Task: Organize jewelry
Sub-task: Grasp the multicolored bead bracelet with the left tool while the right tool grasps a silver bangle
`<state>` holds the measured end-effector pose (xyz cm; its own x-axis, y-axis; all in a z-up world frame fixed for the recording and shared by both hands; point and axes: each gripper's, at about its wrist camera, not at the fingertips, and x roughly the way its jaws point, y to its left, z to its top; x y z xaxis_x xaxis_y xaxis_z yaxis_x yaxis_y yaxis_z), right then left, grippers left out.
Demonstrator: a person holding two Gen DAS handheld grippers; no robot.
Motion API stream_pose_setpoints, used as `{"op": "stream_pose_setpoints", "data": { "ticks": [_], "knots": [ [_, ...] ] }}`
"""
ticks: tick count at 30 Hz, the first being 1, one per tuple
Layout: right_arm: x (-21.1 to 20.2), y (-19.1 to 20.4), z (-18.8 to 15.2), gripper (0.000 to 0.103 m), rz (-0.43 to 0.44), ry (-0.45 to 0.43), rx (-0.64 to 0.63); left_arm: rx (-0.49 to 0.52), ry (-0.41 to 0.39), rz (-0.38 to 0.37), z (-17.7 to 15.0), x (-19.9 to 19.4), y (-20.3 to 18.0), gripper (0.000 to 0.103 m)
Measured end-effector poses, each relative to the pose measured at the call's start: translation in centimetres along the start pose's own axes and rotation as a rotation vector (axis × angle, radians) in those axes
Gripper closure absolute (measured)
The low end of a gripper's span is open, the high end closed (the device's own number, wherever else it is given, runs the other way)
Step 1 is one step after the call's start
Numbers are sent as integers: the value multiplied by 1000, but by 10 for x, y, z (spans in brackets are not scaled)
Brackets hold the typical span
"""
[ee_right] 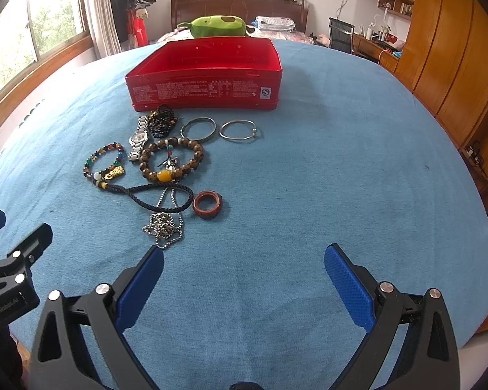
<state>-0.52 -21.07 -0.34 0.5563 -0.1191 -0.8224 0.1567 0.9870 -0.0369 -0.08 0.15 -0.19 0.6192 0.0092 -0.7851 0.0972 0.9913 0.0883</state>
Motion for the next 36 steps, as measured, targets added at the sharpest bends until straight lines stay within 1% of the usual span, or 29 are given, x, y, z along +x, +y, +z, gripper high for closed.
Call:
{"op": "stream_pose_setpoints", "data": {
  "ticks": [5,9,11,13,15,16,17,19,21,23,24,25,26,27,29,32,34,36],
  "knots": [
    [1,1,2,4,24,-9,-10,-3,-2,-13,0,0,1,3],
    [6,0,9,4,63,-17,-58,-27,8,-100,1,5,15,3],
    [14,-6,15,4,98,-3,-58,-59,49,-148,4,15,25,3],
    [21,-16,23,4,163,15,-25,-123,96,-204,9,27,39,3],
    [25,-30,34,4,270,-1,39,-185,142,-233,14,40,50,3],
    [26,-34,39,4,295,-12,60,-206,152,-239,17,45,56,3],
    [28,-37,45,4,290,-20,73,-210,155,-231,22,49,59,3],
    [33,-38,56,4,265,-28,54,-197,145,-207,32,56,62,4],
    [45,-40,69,4,268,-12,43,-198,142,-192,44,64,63,4],
    [57,-43,78,13,290,27,52,-191,158,-188,56,72,62,5],
    [63,-44,83,21,299,44,58,-172,169,-186,63,78,58,12],
    [69,-46,87,27,309,56,67,-151,181,-179,69,83,54,26],
    [75,-49,93,29,317,64,77,-133,199,-174,75,89,52,33],
    [82,-52,99,32,314,72,90,-119,227,-182,81,98,46,36],
    [90,-56,108,36,303,72,107,-103,259,-199,89,111,42,36],
    [106,-60,122,40,261,75,96,-78,281,-183,99,131,34,38],
    [120,-64,128,52,239,92,97,-63,294,-182,101,140,30,41],
    [132,-66,131,56,250,127,92,-43,285,-173,103,143,27,41]
  ]
}}
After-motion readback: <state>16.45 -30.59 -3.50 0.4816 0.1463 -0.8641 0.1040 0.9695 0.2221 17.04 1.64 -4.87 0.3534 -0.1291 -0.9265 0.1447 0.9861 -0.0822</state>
